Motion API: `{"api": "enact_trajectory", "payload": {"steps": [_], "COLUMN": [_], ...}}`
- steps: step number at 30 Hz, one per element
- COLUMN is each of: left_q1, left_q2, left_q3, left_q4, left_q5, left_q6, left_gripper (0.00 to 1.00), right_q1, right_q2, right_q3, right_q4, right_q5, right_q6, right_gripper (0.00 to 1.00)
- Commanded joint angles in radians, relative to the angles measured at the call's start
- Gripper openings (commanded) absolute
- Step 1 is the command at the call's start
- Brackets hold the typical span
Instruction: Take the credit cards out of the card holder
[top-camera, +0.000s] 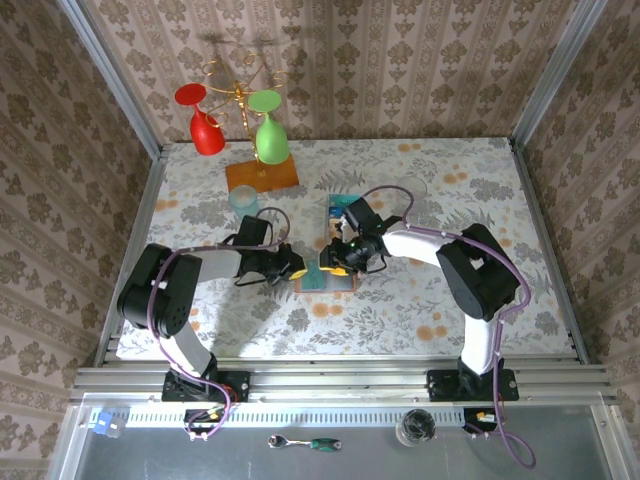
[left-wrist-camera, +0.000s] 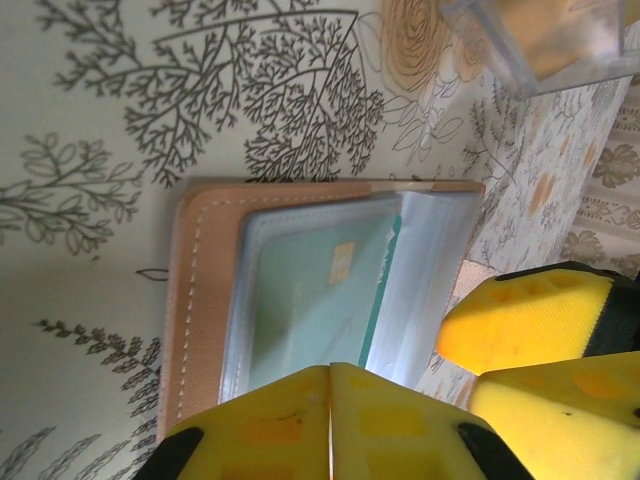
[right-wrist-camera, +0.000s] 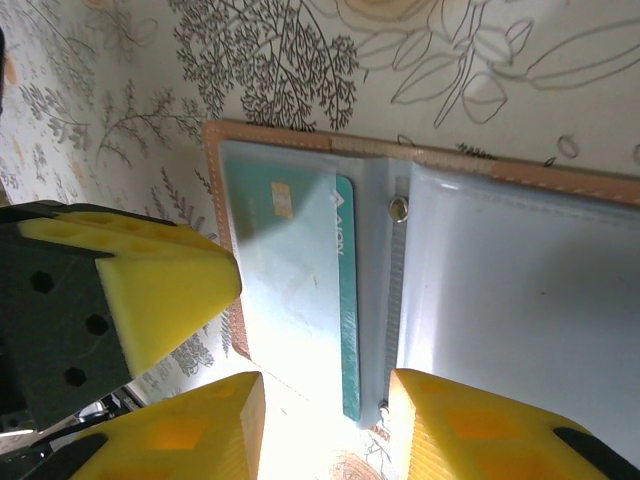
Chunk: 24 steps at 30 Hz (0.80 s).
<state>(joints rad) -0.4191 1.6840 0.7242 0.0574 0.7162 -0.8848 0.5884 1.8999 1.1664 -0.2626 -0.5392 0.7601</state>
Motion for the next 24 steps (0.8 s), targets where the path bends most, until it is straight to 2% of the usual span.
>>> {"api": "enact_trajectory", "payload": {"steps": [1,5,16,24], "left_q1": [0.002,0.007,0.014,0.015], "left_q2": [-0.040,-0.061,-0.049,-0.032], "left_q3": [-0.012,-0.017,-0.011,-0.007], "left_q4": [-0.020,-0.046,-0.068,-0.093], "left_q5": [-0.014,-0.044,-0.027,-0.047], "left_q6": [0.036,0.049,0.067,0.089], "left_gripper": [0.08,0.08,0.07,0.00], "right_q1": [0.016,0.021,0.014,0.013], "right_q2": [0.034,0.061,0.081,0.035], "right_q3": [0.029,0.020,-0.033,-0.002], "right_q4": [0.024,0.056,0.114,0.085], "right_q5": [-0.036,-0.042,-0.041,-0.046], "right_q6": [0.021,0.029,0.036,0.031], "right_gripper": [0.38,0.38,0.37,0.37]}}
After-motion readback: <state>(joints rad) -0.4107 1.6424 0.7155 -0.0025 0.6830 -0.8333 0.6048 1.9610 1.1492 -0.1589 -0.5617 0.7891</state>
